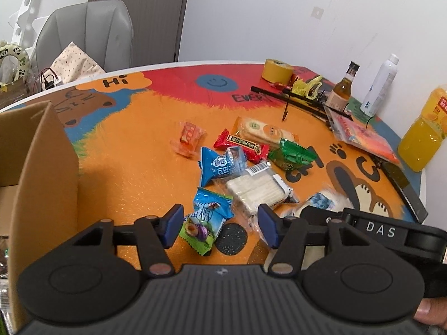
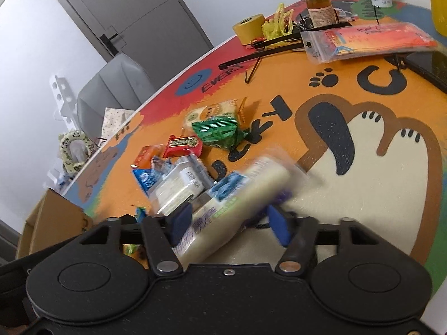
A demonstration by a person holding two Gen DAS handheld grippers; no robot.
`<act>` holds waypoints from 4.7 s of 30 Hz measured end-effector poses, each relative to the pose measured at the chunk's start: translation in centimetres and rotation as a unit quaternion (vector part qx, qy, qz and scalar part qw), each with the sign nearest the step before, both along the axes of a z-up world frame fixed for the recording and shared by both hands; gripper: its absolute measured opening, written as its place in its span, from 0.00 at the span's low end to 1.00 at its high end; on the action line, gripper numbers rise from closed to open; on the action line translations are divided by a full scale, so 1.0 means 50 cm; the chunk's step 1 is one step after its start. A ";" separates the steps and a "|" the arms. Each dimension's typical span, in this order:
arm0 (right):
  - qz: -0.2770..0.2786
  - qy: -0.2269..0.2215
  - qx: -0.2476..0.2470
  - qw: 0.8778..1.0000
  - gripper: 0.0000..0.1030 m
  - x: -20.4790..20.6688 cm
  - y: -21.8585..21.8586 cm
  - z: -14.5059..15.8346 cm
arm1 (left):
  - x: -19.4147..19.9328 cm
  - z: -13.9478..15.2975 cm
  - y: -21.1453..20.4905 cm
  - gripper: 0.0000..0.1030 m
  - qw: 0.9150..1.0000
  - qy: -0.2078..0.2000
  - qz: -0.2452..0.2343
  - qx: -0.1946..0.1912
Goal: Organize snacks
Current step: 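Grasp the white Runfu cake bar with the right gripper while the left gripper grasps a blue candy, then carry the Runfu cake bar and blue candy over the cardboard box with both grippers, then open both grippers to drop the snacks into the cardboard box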
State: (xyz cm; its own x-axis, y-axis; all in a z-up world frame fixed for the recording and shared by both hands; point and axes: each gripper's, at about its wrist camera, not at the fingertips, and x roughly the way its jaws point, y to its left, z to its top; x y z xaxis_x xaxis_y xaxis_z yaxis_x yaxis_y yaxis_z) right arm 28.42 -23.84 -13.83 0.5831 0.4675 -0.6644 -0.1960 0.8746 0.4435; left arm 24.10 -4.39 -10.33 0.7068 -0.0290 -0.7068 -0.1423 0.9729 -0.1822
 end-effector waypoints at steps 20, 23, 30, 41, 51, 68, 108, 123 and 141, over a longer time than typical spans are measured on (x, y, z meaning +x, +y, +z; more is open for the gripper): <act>0.023 -0.075 -0.109 0.991 0.70 -0.014 0.030 0.032 | 0.021 -0.056 -0.003 0.47 1.000 0.008 0.012 0.027; 0.028 -0.072 -0.132 0.988 0.66 -0.013 0.042 0.016 | 0.018 -0.057 -0.004 0.43 1.000 0.006 0.012 0.029; 0.035 -0.087 -0.150 0.984 0.32 -0.038 0.037 0.003 | -0.002 -0.048 -0.010 0.27 1.000 -0.003 0.007 0.024; 0.025 -0.100 -0.105 0.989 0.27 -0.111 0.003 0.031 | -0.091 0.011 -0.027 0.26 0.999 -0.042 0.002 0.008; 0.034 -0.131 -0.069 0.988 0.26 -0.160 0.016 0.091 | -0.171 0.094 -0.010 0.26 0.997 -0.079 0.010 0.009; 0.073 -0.161 -0.052 0.983 0.26 -0.240 0.112 0.150 | -0.268 0.176 0.091 0.26 0.991 -0.115 0.054 0.033; 0.160 -0.171 -0.027 0.972 0.26 -0.261 0.332 0.193 | -0.278 0.136 0.313 0.36 0.987 -0.070 0.137 0.046; 0.218 -0.158 0.009 0.963 0.39 -0.252 0.419 0.186 | -0.354 0.146 0.354 0.67 0.981 -0.075 0.180 0.020; 0.155 -0.152 -0.016 0.976 0.79 -0.255 0.263 0.176 | -0.330 0.142 0.279 0.92 0.985 -0.071 0.154 0.006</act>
